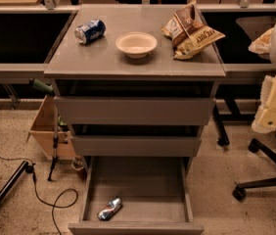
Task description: Pick redbull can from bottom drawer and place on counter
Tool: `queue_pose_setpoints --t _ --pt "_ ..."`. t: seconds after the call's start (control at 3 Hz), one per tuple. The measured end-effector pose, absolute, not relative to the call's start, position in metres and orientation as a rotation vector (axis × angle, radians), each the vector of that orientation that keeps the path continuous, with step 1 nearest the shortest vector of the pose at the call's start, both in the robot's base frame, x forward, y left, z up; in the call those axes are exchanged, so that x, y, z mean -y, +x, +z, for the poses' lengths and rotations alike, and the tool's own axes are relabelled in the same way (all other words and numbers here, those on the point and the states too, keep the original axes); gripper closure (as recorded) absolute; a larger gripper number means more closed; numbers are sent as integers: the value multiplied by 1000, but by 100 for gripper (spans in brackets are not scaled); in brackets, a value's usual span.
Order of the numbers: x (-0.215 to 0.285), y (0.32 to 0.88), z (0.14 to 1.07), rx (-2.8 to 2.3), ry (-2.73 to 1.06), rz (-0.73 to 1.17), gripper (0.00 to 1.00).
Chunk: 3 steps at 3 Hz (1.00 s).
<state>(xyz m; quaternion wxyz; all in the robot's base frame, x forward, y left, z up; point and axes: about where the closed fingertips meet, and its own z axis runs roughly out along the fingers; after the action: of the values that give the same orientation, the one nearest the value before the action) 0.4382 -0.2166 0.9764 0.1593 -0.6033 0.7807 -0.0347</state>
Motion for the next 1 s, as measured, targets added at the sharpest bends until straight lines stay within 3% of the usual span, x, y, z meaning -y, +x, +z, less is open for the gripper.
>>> queue_pose_setpoints --t 0.67,1.0 --pt "202 446 968 -2239 -1710 -47 0" --pt "154 454 925 -2328 -1733 132 0"
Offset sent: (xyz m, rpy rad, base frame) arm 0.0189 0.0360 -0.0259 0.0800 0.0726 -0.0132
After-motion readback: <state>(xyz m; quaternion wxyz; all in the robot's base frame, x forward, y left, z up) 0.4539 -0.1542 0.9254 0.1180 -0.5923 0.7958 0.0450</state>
